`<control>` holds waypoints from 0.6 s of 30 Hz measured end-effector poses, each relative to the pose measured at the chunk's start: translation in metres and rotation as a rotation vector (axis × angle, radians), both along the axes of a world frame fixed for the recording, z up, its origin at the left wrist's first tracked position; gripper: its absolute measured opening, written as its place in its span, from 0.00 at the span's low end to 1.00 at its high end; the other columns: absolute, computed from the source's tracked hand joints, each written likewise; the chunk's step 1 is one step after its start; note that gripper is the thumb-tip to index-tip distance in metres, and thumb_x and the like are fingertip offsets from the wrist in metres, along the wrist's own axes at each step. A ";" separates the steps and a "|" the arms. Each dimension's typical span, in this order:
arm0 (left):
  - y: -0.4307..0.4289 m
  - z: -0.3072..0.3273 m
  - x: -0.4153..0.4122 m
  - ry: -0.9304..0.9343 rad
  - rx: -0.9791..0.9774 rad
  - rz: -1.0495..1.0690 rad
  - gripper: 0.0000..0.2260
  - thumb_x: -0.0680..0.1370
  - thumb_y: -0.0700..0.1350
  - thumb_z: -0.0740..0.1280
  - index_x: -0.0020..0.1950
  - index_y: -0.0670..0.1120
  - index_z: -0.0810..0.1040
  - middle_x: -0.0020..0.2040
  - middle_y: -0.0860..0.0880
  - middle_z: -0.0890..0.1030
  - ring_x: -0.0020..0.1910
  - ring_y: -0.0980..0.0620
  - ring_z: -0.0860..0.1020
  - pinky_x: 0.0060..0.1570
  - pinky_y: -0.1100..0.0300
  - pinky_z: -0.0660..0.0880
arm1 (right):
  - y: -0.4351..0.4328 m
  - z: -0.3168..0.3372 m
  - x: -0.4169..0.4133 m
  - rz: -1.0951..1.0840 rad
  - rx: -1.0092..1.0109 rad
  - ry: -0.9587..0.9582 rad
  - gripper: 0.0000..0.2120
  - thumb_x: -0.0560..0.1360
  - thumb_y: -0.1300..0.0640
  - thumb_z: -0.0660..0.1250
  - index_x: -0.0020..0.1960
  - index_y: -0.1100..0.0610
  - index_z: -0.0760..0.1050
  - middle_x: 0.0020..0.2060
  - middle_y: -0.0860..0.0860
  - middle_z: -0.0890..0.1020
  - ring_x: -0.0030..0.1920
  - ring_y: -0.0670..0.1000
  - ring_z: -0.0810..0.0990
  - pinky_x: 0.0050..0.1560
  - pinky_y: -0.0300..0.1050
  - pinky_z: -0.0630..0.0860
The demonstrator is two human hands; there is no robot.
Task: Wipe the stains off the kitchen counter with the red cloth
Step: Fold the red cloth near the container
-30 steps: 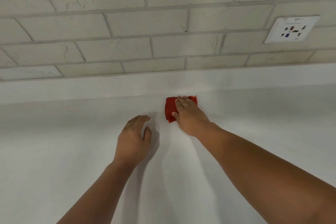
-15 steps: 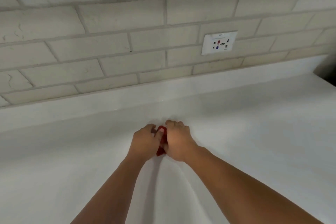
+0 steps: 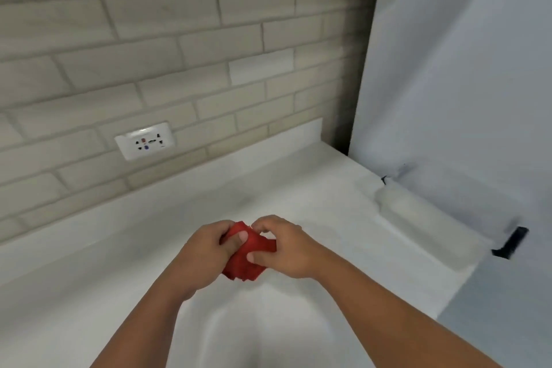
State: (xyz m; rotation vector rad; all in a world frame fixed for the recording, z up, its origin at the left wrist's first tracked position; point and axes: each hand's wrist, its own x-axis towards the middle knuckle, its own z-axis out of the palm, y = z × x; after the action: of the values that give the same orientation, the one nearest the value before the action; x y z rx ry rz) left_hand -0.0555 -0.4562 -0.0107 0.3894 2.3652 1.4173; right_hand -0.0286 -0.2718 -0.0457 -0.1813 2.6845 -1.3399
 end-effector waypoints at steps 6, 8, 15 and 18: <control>0.204 0.043 0.009 0.017 0.216 -0.093 0.08 0.81 0.47 0.66 0.51 0.45 0.82 0.44 0.44 0.84 0.39 0.45 0.84 0.33 0.55 0.79 | 0.205 0.062 0.051 -0.268 -0.115 0.051 0.07 0.73 0.54 0.73 0.48 0.53 0.77 0.38 0.47 0.81 0.37 0.44 0.79 0.39 0.38 0.75; 0.261 0.046 0.005 0.027 0.247 -0.149 0.07 0.80 0.49 0.67 0.51 0.48 0.83 0.45 0.47 0.85 0.42 0.47 0.83 0.37 0.56 0.79 | 0.255 0.071 0.063 -0.380 -0.203 0.068 0.06 0.73 0.57 0.72 0.49 0.55 0.79 0.37 0.49 0.82 0.37 0.45 0.80 0.39 0.38 0.76; 0.430 0.027 -0.025 -0.071 0.118 -0.220 0.09 0.76 0.50 0.73 0.53 0.49 0.80 0.49 0.46 0.84 0.46 0.47 0.84 0.43 0.53 0.82 | 0.378 0.059 0.070 -0.690 -0.138 -0.072 0.04 0.73 0.57 0.68 0.43 0.57 0.80 0.33 0.53 0.84 0.33 0.50 0.83 0.35 0.44 0.80; 0.464 0.000 -0.036 -0.014 -0.142 -0.279 0.12 0.75 0.52 0.73 0.54 0.48 0.78 0.52 0.47 0.82 0.49 0.47 0.81 0.49 0.52 0.81 | 0.397 0.039 0.057 -0.671 0.137 -0.196 0.08 0.71 0.56 0.65 0.37 0.60 0.77 0.28 0.53 0.81 0.30 0.51 0.80 0.28 0.39 0.74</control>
State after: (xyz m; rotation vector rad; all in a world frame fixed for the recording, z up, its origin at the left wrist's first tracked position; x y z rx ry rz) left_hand -0.0911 0.0081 -0.0105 0.6391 2.2767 1.1162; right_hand 0.0288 0.1255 -0.0065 0.8859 2.7470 -1.2045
